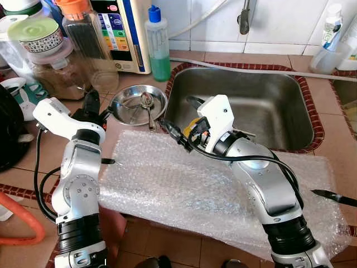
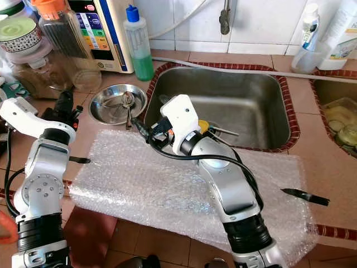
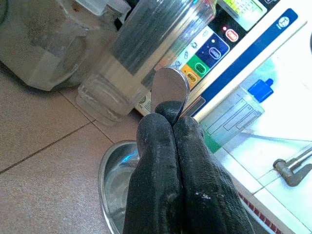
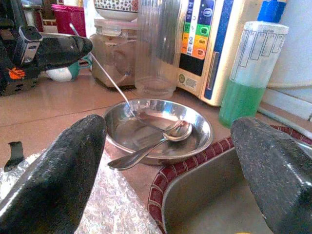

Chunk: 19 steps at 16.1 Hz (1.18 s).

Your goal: Kitchen organization

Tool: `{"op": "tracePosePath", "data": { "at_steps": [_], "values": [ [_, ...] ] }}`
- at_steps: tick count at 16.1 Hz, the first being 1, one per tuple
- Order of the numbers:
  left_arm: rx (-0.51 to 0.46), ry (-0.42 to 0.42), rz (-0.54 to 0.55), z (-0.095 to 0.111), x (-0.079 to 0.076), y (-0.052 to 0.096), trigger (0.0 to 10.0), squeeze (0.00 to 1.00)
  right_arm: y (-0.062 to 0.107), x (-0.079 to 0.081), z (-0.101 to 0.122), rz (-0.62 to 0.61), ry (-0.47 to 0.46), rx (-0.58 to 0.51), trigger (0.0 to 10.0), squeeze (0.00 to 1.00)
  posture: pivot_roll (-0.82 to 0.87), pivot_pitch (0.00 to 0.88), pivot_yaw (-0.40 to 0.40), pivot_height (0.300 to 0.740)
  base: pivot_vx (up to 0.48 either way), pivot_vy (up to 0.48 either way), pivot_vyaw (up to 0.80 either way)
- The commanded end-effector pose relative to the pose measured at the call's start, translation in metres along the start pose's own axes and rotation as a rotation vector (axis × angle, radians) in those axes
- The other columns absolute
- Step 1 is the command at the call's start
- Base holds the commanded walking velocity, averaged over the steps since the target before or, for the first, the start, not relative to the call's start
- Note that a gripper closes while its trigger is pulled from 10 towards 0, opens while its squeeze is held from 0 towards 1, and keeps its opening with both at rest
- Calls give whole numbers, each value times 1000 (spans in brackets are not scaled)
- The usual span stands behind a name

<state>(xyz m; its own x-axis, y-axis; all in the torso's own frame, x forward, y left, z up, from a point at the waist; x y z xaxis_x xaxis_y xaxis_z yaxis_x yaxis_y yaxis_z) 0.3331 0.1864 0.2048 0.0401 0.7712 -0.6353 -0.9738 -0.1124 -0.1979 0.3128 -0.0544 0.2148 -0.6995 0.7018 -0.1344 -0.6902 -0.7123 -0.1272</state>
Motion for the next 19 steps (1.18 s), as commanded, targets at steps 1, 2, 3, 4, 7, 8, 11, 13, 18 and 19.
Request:
{"op": "tracePosePath", "data": {
  "at_steps": [1,2,3,4,7,8,11,13,18,19],
  "values": [
    [-19,-9,-24,5,-5,1,0,0,-3,1,3,2,14,-16,10000,0,-163,149,115,740,0,0,0],
    [-21,-6,-30,4,-6,2,0,0,-2,1,3,-1,15,-15,10000,0,-165,152,115,740,0,0,0],
    [-24,-11,-39,4,-7,2,0,0,-2,1,2,-4,17,-14,10000,0,-167,153,115,740,0,0,0],
    [-32,-9,-40,4,-7,2,0,0,-2,0,2,-6,19,-13,10000,0,-168,154,116,740,0,0,0],
    [-38,-31,-50,6,-8,0,0,0,-1,-1,0,-12,22,-10,10000,0,-169,155,117,740,0,0,0],
    [-39,-24,-46,5,-7,0,0,0,-1,-1,0,-13,23,-10,10000,0,-170,155,116,740,0,0,0],
    [-82,-5,-120,14,-21,0,0,0,-1,-1,-1,-17,24,-8,10000,0,-168,157,115,740,0,0,0],
    [-99,-34,-202,19,-34,0,0,0,-1,-1,-2,-17,41,-5,10000,0,-168,158,112,740,0,0,0],
    [-100,-101,-326,21,-52,2,0,0,0,-11,-8,-59,157,25,10000,0,-169,162,110,740,0,0,0],
    [-92,-112,-329,17,-52,3,0,0,0,-17,-10,-79,167,33,10000,0,-170,161,109,740,0,0,0]
  ]
}}
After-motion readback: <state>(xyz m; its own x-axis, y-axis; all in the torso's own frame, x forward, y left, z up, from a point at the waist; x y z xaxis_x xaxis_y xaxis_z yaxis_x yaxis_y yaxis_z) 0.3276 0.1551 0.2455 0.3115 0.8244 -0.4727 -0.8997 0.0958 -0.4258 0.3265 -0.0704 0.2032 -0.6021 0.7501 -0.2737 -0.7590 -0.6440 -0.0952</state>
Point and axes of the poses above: a point about 5 cm out from each wrist's last joint towards the gripper, its own y axis pointing back from the gripper into the wrist, its own z axis along the axis of the wrist's last joint, x = y × z, the point moved 1 cm from there along -y, pointing out of the wrist towards the gripper, and after that the axes turned 6 degrees about -y, right-handed, at the moved point
